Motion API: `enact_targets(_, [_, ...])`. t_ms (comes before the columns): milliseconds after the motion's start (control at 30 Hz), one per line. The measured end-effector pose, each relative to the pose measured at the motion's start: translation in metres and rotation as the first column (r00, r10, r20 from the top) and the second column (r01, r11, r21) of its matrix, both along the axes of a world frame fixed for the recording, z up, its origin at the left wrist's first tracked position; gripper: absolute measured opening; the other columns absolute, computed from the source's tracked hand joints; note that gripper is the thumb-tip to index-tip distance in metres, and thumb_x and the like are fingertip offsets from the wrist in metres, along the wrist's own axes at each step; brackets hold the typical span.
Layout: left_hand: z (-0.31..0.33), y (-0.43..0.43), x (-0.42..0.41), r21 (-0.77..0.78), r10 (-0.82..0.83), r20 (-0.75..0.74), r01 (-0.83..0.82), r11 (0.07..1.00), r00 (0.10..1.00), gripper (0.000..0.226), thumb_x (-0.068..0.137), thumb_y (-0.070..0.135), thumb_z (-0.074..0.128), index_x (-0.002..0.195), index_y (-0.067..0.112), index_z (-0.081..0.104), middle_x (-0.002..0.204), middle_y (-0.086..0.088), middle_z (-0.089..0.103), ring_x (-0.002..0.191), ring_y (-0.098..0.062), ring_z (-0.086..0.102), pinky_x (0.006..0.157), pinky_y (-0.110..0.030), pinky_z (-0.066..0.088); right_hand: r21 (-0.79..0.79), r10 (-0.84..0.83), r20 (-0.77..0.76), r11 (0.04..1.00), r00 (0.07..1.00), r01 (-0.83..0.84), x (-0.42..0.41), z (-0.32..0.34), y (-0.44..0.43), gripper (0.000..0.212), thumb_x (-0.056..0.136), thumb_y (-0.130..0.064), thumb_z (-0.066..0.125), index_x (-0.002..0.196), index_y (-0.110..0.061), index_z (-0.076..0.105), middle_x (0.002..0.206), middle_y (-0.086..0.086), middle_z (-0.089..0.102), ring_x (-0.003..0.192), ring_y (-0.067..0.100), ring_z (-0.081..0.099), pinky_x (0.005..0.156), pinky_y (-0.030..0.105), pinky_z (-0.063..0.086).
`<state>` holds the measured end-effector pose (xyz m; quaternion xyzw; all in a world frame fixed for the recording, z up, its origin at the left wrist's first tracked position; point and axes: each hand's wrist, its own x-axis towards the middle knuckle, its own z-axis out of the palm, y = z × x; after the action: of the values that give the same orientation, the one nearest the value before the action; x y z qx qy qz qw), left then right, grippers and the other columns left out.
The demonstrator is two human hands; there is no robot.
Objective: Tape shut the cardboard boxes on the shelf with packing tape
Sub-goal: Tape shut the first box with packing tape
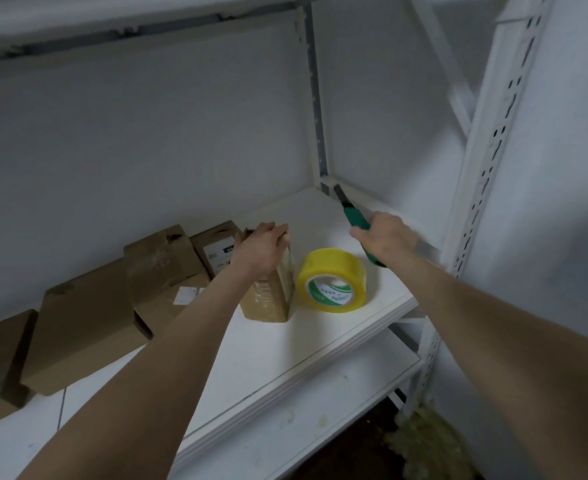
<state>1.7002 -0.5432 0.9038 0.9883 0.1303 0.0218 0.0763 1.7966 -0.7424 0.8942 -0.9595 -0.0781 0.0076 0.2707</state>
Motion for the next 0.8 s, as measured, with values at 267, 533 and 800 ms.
enact_targets(267, [0.055, -0.050, -0.012, -0.699, 0.059, 0.214, 0.111, 0.706, 0.975, 0.052, 0.098, 0.046, 0.043, 0.131, 0.007, 0.052, 0.128, -0.012, 0.059, 0.113, -0.025, 0.057, 0.090, -0.032, 0.045, 0.473, 0.258, -0.029, 0.855, 0.966, -0.214, -0.034, 0.055, 0.036, 0.019, 0.087, -0.029, 0.065, 0.071, -0.020, 0.060, 0.070, 0.003, 0.062, 0.065, 0.019, 0.059, 0.059, 0.029, 0.048])
enact_targets(533, [0.053, -0.039, -0.034, -0.682, 0.312, 0.259, -0.056, 0.729, 0.914, 0.020, 0.102, 0.017, 0.036, 0.109, 0.004, 0.050, 0.088, -0.012, 0.063, 0.061, -0.007, 0.066, 0.057, -0.022, 0.053, 0.742, 0.579, -0.207, 0.618, 0.789, -0.258, -0.052, 0.048, 0.039, 0.019, 0.089, -0.001, 0.065, 0.107, -0.006, 0.066, 0.085, 0.011, 0.067, 0.075, 0.019, 0.065, 0.069, 0.025, 0.057])
enact_targets(800, [0.027, -0.019, -0.049, -0.222, 0.188, 0.149, -0.152, 0.963, 0.971, 0.049, 0.082, 0.030, 0.070, 0.119, 0.007, 0.048, 0.106, -0.013, 0.059, 0.097, -0.031, 0.060, 0.077, -0.042, 0.053, -0.216, 0.400, -0.150, 0.879, 0.904, -0.425, -0.041, 0.011, 0.049, 0.066, 0.089, -0.072, 0.039, 0.130, -0.023, 0.058, 0.132, 0.003, 0.058, 0.121, 0.025, 0.053, 0.093, 0.036, 0.043])
